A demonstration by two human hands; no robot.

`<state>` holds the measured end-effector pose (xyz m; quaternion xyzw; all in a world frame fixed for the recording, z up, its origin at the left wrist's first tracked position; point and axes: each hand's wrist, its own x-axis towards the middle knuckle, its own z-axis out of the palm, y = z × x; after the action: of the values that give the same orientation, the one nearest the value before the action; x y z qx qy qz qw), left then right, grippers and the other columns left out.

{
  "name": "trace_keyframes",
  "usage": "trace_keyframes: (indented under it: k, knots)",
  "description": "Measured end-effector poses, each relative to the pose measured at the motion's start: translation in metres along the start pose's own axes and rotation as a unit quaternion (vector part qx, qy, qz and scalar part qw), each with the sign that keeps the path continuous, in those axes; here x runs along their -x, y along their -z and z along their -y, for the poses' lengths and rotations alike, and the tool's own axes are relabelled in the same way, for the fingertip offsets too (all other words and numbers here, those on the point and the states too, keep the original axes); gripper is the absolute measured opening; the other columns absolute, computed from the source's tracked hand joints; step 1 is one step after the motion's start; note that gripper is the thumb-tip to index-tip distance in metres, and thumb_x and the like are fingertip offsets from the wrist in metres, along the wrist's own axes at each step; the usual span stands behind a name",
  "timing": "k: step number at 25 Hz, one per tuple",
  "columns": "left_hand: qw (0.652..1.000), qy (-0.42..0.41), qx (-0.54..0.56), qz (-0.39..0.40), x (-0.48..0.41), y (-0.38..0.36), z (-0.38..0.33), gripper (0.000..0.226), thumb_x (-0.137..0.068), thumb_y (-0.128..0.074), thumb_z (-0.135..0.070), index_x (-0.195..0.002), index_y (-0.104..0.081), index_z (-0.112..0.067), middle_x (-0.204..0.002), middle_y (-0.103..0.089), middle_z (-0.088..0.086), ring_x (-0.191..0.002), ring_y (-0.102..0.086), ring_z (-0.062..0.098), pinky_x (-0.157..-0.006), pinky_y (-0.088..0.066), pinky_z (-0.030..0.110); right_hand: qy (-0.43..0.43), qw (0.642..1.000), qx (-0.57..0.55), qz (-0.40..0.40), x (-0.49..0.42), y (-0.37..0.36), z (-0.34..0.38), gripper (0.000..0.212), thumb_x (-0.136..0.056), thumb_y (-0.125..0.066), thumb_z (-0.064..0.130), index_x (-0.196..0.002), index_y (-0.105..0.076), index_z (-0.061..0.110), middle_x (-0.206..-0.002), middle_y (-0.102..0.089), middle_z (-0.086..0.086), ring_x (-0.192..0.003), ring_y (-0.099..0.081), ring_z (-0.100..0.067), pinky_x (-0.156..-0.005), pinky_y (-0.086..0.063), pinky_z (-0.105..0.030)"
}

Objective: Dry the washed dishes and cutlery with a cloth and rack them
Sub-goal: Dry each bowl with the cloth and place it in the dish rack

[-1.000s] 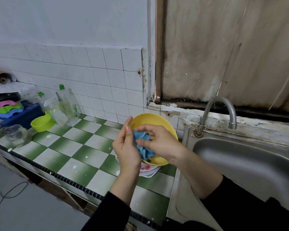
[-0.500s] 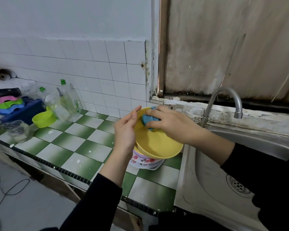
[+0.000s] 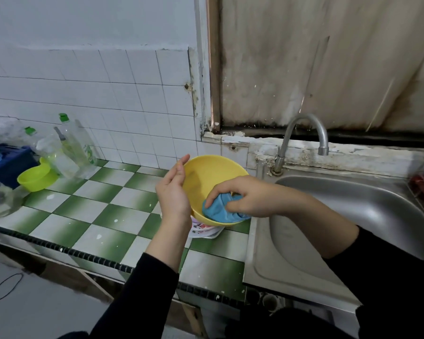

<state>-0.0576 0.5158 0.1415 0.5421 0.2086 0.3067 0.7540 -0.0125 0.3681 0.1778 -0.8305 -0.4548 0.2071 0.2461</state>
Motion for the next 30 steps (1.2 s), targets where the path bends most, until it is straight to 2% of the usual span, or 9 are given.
trace_keyframes:
  k: [3,7,11,16,18,20,24,27,30]
  knots:
    - [1.000,0.010,0.006,-0.011,0.016,-0.014,0.011,0.024,-0.101,-0.047,-0.015,-0.104,-0.070,-0.020,-0.112,-0.068,0.004,-0.111,-0.061,0.023,-0.101,-0.047,0.039,0.003,0.973,-0.205,-0.104,0.044,0.008,-0.004,0.050,-0.077,-0.047,-0.004,-0.096,-0.072,0.034,-0.102,-0.070,0.010,-0.075,-0.060,-0.012,-0.066,-0.049,-0.025]
    - [0.997,0.027,0.021,-0.074,0.045,-0.043,0.012,0.026,-0.103,-0.040,-0.018,-0.105,-0.066,-0.020,-0.111,-0.060,0.004,-0.101,-0.054,0.023,-0.089,-0.047,0.038,-0.048,0.842,-0.485,-0.231,0.106,0.016,-0.020,0.048,-0.086,-0.040,-0.014,-0.104,-0.070,0.018,-0.096,-0.070,-0.005,-0.071,-0.065,-0.013,-0.055,-0.051,-0.020]
    - [0.993,0.083,0.058,-0.063,0.089,-0.081,0.010,0.027,-0.102,-0.038,-0.025,-0.096,-0.064,-0.030,-0.123,-0.058,0.002,-0.118,-0.053,0.031,-0.102,-0.044,0.055,-0.093,0.773,-0.549,-0.303,0.181,0.023,-0.042,0.051,-0.089,-0.037,-0.010,-0.112,-0.066,0.024,-0.102,-0.070,-0.008,-0.066,-0.066,-0.015,-0.052,-0.052,-0.025]
    - [0.960,0.242,0.117,0.077,0.153,-0.127,-0.008,0.021,-0.097,-0.047,-0.036,-0.111,-0.061,-0.030,-0.113,-0.067,-0.001,-0.101,-0.063,0.028,-0.085,-0.052,0.048,-0.076,0.808,-0.382,-0.442,0.268,0.007,-0.058,0.065,-0.088,-0.042,-0.017,-0.112,-0.069,0.037,-0.120,-0.065,-0.004,-0.095,-0.067,-0.012,-0.078,-0.055,-0.030]
    - [0.939,0.295,0.100,0.146,0.187,-0.145,-0.013,0.021,-0.097,-0.045,-0.041,-0.099,-0.061,-0.027,-0.093,-0.068,-0.001,-0.086,-0.062,0.025,-0.074,-0.049,0.036,-0.070,0.837,-0.227,-0.493,0.297,0.000,-0.063,0.074,-0.087,-0.043,-0.017,-0.118,-0.064,0.047,-0.132,-0.057,0.000,-0.122,-0.054,-0.012,-0.102,-0.044,-0.032]
    - [0.925,0.323,0.083,0.185,0.219,-0.160,-0.015,0.024,-0.099,-0.041,-0.041,-0.091,-0.058,-0.025,-0.091,-0.066,0.003,-0.080,-0.060,0.026,-0.071,-0.047,0.037,-0.081,0.843,-0.115,-0.520,0.323,-0.005,-0.063,0.071,-0.086,-0.045,-0.008,-0.129,-0.054,0.048,-0.138,-0.042,0.000,-0.129,-0.040,-0.004,-0.107,-0.035,-0.020]
    - [0.908,0.328,0.057,0.254,0.267,-0.187,-0.014,0.032,-0.097,-0.038,-0.052,-0.091,-0.055,-0.025,-0.102,-0.065,0.007,-0.088,-0.062,0.030,-0.071,-0.051,0.045,-0.079,0.830,-0.031,-0.551,0.380,-0.016,-0.064,0.071,-0.077,-0.067,0.027,-0.139,-0.038,0.044,-0.142,-0.023,0.006,-0.130,-0.025,0.009,-0.099,-0.029,-0.002]
    - [0.900,0.304,0.001,0.313,0.292,-0.204,-0.006,0.052,-0.090,-0.040,-0.064,-0.113,-0.061,-0.022,-0.116,-0.065,0.003,-0.108,-0.059,0.024,-0.091,-0.046,0.053,-0.105,0.785,0.030,-0.609,0.412,-0.019,-0.073,0.085,-0.067,-0.081,0.045,-0.141,-0.039,0.038,-0.141,-0.023,0.006,-0.130,-0.021,0.013,-0.104,-0.023,-0.002]
    - [0.876,0.249,-0.017,0.412,0.312,-0.224,0.003,0.070,-0.082,-0.049,-0.067,-0.130,-0.052,-0.017,-0.128,-0.063,-0.001,-0.119,-0.056,0.011,-0.104,-0.038,0.040,-0.141,0.746,0.021,-0.650,0.436,-0.022,-0.081,0.086,-0.064,-0.079,0.053,-0.139,-0.040,0.040,-0.141,-0.027,0.000,-0.128,-0.024,0.013,-0.102,-0.024,0.000]
